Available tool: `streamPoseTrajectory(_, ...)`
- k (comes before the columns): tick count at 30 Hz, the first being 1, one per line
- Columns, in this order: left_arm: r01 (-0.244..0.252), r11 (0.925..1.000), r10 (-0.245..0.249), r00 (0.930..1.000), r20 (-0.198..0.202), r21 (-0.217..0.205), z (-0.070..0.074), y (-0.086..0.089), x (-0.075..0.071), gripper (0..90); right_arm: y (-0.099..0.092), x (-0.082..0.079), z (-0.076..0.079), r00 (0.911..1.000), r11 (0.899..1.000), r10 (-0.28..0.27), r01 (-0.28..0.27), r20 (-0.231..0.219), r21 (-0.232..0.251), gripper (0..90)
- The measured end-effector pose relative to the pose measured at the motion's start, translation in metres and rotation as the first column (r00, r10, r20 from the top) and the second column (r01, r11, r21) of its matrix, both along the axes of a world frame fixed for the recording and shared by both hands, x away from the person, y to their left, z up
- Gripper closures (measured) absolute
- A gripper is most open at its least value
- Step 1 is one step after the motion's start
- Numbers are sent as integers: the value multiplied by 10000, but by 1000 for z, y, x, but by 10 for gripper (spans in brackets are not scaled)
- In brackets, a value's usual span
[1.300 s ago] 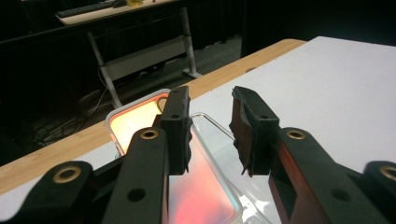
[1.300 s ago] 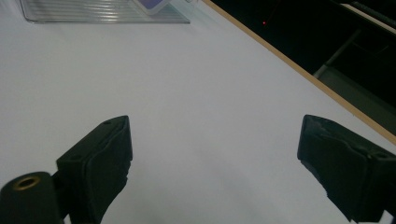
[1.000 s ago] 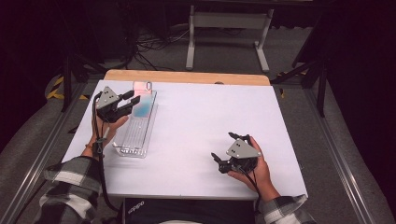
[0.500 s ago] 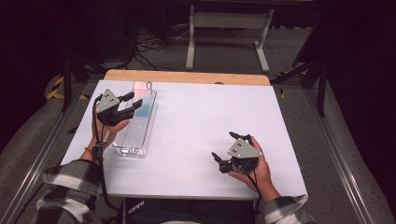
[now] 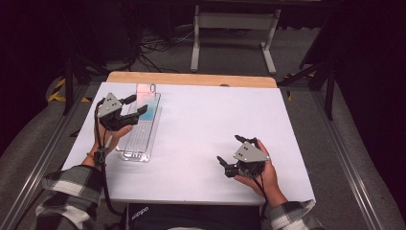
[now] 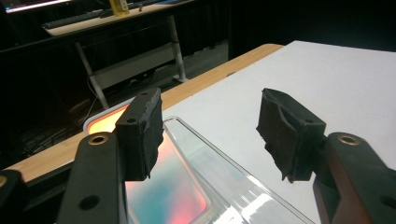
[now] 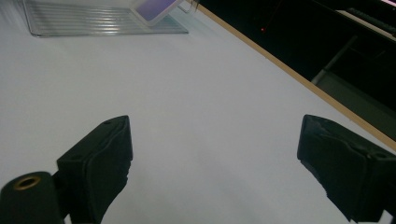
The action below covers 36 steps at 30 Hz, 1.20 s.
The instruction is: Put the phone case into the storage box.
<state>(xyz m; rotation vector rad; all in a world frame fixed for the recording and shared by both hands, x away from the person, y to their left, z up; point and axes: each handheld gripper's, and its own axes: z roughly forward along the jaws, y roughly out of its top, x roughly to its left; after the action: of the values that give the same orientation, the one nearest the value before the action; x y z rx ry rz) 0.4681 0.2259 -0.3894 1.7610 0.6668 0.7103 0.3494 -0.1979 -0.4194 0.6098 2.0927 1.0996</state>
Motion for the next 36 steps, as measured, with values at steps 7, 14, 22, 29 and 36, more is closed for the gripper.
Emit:
streamPoseTrajectory(7,-15,10000,15,10000,-64,64,-2,-1,1,318,3,2,-2,9999,10000,83,-83,-95,-24,108)
streamPoseTrajectory(14,-15,10000,15,10000,-71,16,-3,-3,3,206,8,2,-3,9995,9996,260,-259,-168,97,109)
streamPoseTrajectory(22,88,9999,-88,9999,-53,-65,-2,-5,2,135,14,2,-4,9989,9991,396,-392,-231,162,109)
streamPoseTrajectory(29,43,9989,-43,10000,11,-461,-1,-4,0,55,14,3,-5,9988,9990,426,-422,-256,176,109)
streamPoseTrajectory(36,72,9980,-63,9999,144,-631,2,-5,-5,34,11,3,-3,9992,9991,337,-332,-194,255,109)
